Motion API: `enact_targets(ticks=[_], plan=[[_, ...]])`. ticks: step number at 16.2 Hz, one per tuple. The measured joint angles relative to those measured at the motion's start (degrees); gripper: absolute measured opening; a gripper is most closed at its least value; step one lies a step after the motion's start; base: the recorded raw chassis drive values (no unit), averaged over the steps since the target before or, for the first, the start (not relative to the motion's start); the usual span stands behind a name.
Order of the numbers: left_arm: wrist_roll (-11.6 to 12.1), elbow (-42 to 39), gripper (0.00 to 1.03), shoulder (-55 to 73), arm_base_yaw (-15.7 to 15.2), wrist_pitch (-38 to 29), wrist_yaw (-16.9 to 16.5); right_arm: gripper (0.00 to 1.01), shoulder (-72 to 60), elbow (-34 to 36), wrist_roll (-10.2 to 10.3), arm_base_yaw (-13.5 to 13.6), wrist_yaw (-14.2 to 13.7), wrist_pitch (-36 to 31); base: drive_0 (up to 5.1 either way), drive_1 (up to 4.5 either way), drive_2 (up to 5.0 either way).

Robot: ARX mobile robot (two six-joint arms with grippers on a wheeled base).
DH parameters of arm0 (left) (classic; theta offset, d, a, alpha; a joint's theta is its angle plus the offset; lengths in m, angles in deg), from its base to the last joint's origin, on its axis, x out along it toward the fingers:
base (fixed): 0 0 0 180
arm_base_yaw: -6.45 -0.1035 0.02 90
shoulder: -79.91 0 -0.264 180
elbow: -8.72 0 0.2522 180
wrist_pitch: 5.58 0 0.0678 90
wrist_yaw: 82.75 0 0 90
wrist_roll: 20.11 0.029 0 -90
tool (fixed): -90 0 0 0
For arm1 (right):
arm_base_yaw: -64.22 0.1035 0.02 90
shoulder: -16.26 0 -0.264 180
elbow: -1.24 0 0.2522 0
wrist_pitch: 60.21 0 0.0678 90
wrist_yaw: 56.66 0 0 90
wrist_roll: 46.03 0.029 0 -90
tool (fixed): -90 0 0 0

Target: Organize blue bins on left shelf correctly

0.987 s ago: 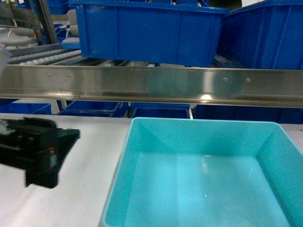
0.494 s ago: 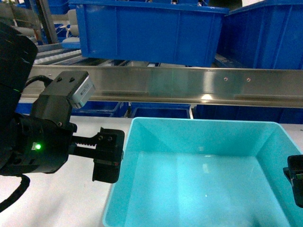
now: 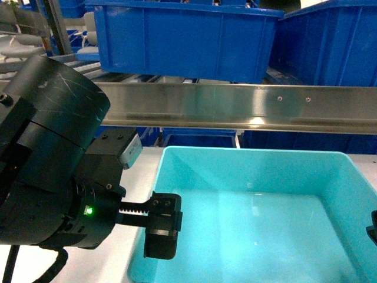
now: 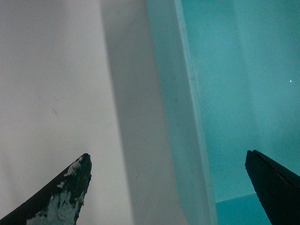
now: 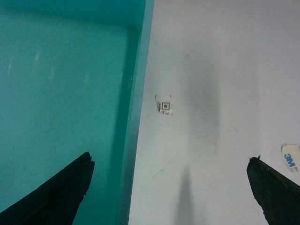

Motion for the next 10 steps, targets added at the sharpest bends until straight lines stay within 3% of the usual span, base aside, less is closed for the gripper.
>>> enact_targets(ticks=[3,4,5,7,8,9,10], plan=[[-1.3,0.3,0.98,3.0,0.0,-0.2,1.7,0.94,-2.6,1.3,-0.4,0.1,0.4,-0.6,0.0,0.00,0.0],[-2.7,0.3,0.98,3.9,0.3,1.4,1.5,0.74,-3.3,1.4,-0.6,0.1,0.6,-1.0,0.0,0.00,0.0],[-3.3,0.4,0.89,4.3,0.6,1.5,1.5,0.63,-3.7,1.5,-0.7,0.1,0.7,-1.2,0.0,0.00,0.0],[-4.5,0.8,0.61,4.7,1.5,2.7,2.0,0.33,-3.9,1.9,-1.0,0.2,1.4,-1.8,0.0,0.00,0.0],[-4.6,0.9,0.45,4.7,1.9,2.6,2.7,0.22,-3.9,2.1,-1.0,0.1,3.5,-2.0,0.0,0.00,0.0],[-4.6,1.0,0.37,4.7,2.0,2.6,2.7,0.13,-3.9,2.4,0.1,0.0,5.1,-2.3,0.0,0.00,0.0],[-4.4,1.0,0.12,4.6,2.6,1.4,3.0,0.07,-3.9,2.8,3.7,0.0,6.4,-3.1,0.0,0.00,0.0]])
